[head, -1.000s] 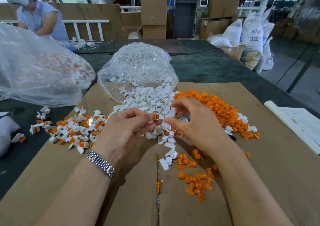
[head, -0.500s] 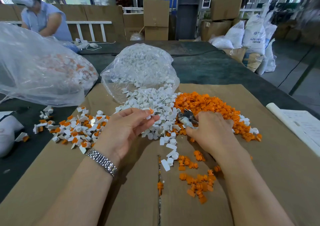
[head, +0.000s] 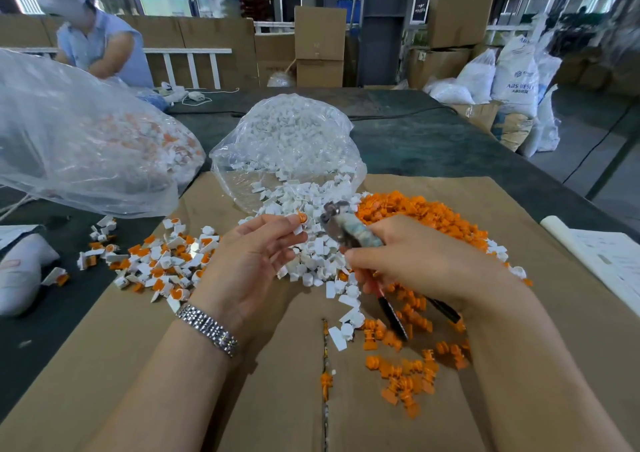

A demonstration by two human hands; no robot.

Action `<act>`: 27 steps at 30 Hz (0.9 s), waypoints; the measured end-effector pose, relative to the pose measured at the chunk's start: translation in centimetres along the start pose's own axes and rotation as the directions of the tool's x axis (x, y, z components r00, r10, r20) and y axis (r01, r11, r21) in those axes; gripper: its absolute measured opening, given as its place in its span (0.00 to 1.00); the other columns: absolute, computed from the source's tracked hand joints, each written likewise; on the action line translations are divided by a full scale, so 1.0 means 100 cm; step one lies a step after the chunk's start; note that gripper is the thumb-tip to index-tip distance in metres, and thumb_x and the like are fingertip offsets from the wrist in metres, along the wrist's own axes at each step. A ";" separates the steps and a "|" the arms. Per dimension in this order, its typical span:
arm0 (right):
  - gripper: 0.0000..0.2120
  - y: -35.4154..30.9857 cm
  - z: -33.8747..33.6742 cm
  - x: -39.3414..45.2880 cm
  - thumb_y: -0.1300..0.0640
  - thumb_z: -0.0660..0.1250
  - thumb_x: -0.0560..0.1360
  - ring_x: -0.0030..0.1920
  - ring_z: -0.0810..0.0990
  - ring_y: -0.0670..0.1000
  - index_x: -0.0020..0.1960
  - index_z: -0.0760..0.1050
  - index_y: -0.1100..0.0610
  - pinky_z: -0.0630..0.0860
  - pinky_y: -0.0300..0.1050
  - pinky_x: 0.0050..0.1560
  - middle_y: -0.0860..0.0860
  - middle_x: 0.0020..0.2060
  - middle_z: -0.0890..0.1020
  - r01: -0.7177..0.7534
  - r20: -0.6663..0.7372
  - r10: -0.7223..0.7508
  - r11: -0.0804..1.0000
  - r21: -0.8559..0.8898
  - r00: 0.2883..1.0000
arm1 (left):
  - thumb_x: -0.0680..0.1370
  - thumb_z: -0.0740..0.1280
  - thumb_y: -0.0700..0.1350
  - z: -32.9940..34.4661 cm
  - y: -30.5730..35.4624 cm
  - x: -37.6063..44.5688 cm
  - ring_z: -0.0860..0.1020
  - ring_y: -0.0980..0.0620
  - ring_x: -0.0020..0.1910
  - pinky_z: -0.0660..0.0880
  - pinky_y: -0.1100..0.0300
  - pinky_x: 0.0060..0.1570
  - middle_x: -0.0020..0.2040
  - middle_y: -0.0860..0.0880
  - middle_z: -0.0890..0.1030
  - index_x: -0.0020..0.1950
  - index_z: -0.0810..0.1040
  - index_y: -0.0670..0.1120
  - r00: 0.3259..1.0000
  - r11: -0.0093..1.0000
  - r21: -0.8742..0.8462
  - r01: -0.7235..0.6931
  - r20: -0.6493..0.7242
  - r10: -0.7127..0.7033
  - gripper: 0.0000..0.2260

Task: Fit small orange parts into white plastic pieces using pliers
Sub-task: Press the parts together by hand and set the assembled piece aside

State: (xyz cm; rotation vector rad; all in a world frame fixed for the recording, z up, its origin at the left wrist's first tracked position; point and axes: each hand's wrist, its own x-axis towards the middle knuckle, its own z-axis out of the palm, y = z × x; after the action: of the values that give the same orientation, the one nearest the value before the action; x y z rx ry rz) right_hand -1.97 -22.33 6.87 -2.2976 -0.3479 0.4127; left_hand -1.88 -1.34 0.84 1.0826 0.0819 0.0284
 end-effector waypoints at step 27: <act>0.23 -0.008 0.032 0.008 0.40 0.64 0.80 0.32 0.73 0.54 0.39 0.72 0.59 0.78 0.58 0.40 0.68 0.39 0.80 0.071 -0.122 -0.096 0.979 -0.189 0.988 | 0.70 0.75 0.38 0.004 0.001 -0.005 0.78 0.54 0.33 0.77 0.65 0.33 0.34 0.45 0.79 0.46 0.81 0.35 0.999 0.988 0.154 0.002 -0.047 0.005 0.09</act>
State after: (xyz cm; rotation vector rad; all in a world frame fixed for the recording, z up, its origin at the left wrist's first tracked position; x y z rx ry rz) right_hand -2.63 -19.46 5.27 -2.4651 -0.4310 0.1932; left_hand -2.32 -1.72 1.12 1.2369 0.1277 0.0501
